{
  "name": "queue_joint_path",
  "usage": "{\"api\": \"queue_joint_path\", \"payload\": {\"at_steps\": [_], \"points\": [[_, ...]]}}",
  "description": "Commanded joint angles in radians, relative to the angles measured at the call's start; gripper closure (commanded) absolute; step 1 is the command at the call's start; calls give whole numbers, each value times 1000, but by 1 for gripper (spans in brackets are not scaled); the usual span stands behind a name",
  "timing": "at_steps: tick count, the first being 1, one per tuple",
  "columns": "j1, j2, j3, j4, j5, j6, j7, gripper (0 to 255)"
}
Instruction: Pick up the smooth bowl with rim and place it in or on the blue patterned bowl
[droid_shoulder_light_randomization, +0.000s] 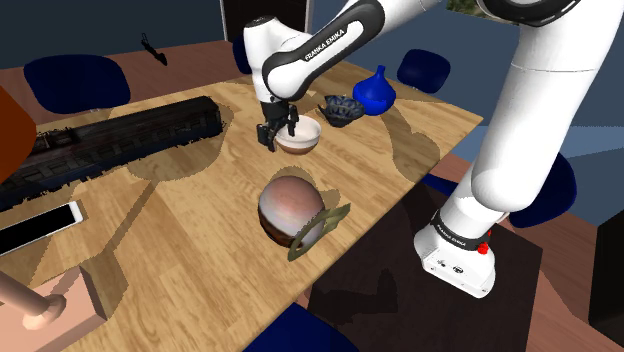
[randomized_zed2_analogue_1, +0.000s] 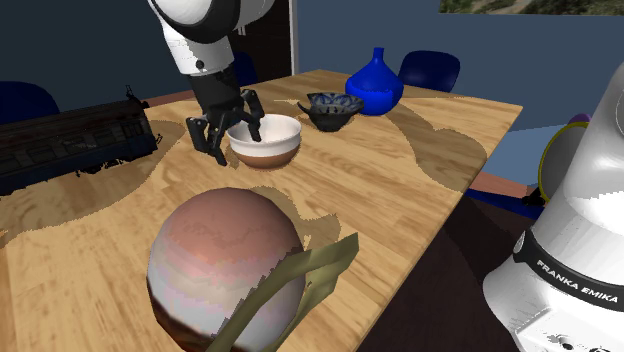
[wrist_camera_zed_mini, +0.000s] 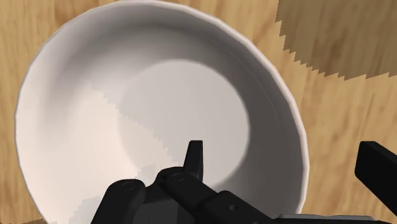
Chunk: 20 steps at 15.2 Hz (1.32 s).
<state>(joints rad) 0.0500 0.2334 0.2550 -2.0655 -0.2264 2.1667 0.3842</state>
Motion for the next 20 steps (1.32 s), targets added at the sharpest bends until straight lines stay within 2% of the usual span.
{"api": "queue_joint_path", "payload": {"at_steps": [1, 5, 6, 15, 20], "points": [[0, 1, 0, -1, -1, 2, 0, 0], [0, 1, 0, -1, -1, 2, 0, 0], [0, 1, 0, -1, -1, 2, 0, 255], [0, 1, 0, -1, -1, 2, 0, 255], [-3, -38, 5, 21, 18, -55, -18, 255]]}}
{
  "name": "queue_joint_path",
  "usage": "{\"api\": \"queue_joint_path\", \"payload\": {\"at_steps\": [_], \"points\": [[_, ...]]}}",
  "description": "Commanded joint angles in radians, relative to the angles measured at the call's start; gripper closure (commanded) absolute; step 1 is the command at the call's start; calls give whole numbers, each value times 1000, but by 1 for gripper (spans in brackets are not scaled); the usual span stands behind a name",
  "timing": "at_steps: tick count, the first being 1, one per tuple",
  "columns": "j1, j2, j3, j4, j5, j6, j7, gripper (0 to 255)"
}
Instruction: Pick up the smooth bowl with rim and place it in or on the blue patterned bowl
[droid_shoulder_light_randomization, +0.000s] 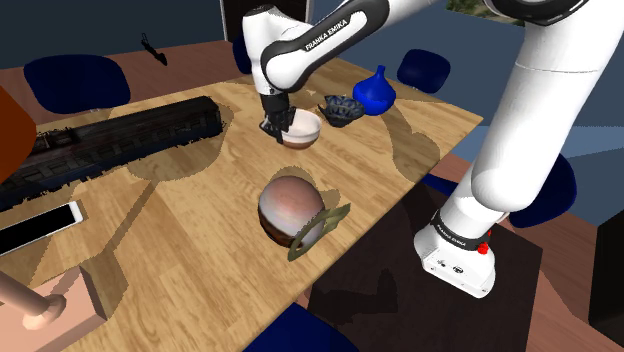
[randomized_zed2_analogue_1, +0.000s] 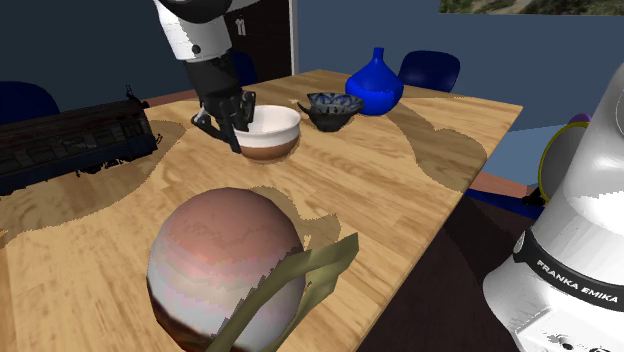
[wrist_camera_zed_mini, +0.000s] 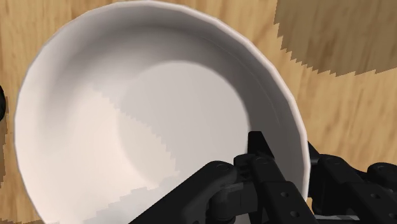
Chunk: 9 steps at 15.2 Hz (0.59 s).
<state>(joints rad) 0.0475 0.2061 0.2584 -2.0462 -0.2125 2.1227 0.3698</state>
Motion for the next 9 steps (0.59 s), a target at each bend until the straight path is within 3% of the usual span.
{"api": "queue_joint_path", "payload": {"at_steps": [1, 9], "points": [[-1, -18, 2, 6, 8, -23, -7, 255], [-4, -69, 7, 54, 32, -118, -32, 255]]}}
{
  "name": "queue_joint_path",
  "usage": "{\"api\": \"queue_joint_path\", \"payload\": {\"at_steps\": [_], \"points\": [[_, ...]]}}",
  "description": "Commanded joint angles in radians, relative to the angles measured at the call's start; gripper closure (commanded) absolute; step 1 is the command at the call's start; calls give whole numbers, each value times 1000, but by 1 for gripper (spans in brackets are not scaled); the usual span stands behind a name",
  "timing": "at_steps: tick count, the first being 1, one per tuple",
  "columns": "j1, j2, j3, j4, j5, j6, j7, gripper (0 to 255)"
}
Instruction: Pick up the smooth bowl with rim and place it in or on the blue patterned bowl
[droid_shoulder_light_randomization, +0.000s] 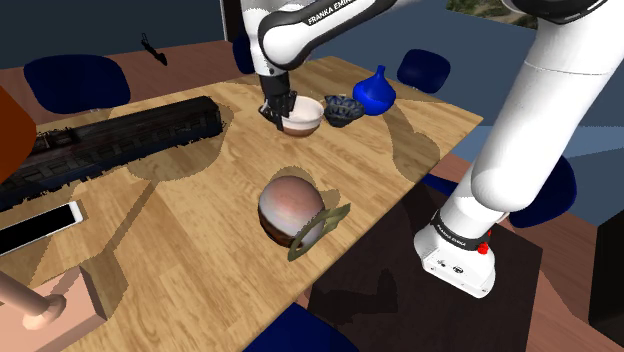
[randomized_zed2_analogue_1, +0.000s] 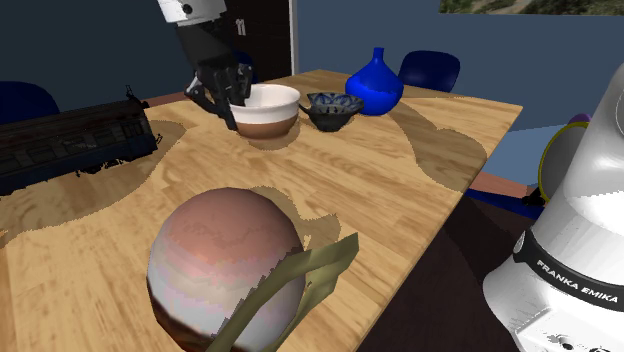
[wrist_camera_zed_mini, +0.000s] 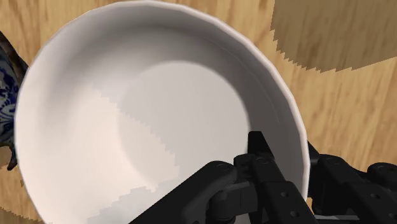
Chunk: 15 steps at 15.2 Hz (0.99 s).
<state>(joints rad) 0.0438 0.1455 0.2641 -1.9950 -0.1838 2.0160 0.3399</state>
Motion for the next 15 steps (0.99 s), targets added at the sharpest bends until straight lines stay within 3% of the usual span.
{"api": "queue_joint_path", "payload": {"at_steps": [1, 15], "points": [[0, -14, 1, 10, 6, -23, -5, 255], [-1, -70, 5, 128, 31, -192, -38, 255]]}}
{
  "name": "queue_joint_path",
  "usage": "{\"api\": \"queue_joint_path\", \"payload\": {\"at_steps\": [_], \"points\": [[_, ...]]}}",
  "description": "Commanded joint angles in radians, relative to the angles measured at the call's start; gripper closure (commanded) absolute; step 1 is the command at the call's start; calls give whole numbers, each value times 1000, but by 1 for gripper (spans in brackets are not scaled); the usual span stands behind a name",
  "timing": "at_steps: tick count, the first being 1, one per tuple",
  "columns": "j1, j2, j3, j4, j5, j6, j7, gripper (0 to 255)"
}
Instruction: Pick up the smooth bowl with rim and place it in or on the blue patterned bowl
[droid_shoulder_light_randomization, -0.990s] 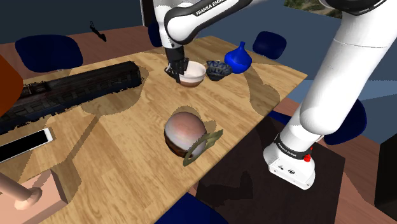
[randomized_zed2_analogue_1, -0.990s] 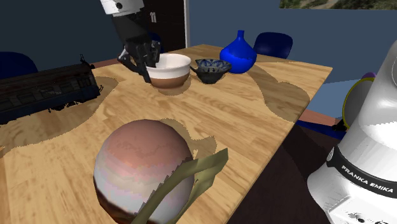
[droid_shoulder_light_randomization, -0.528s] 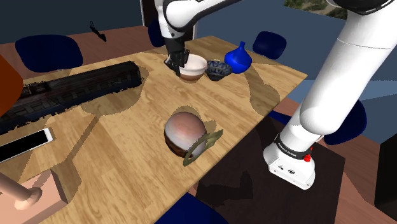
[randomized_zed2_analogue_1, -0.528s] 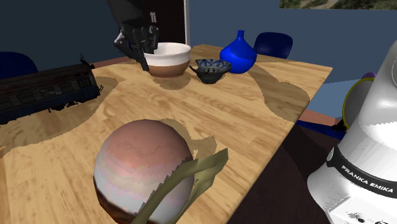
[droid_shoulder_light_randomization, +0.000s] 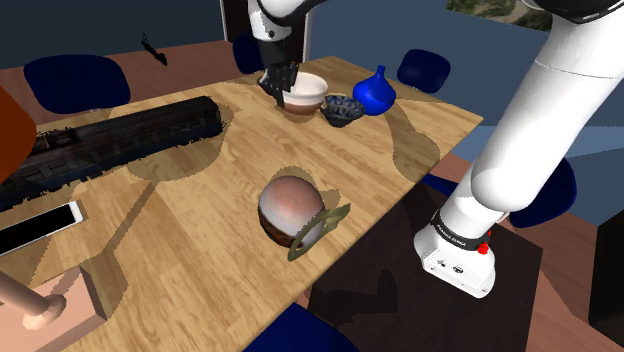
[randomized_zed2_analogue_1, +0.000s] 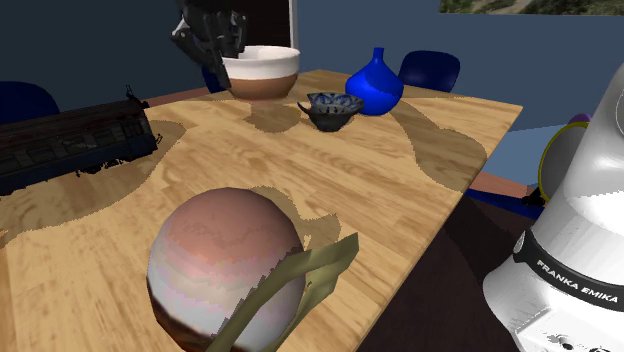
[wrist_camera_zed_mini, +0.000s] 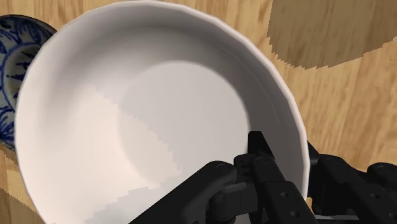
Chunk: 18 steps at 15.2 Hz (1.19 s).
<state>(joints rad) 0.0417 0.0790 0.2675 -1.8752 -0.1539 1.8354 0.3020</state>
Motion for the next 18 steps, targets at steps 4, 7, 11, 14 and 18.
{"api": "queue_joint_path", "payload": {"at_steps": [4, 7, 11, 14, 18], "points": [[-50, -51, -43, -45, 4, 9, -94, 255], [-87, -77, -78, -73, 3, 22, -165, 255], [-134, -97, -127, -94, -3, 36, -258, 255], [-170, -102, -164, -97, -9, 45, -328, 255], [-218, -95, -214, -85, -17, 56, -424, 255]]}}
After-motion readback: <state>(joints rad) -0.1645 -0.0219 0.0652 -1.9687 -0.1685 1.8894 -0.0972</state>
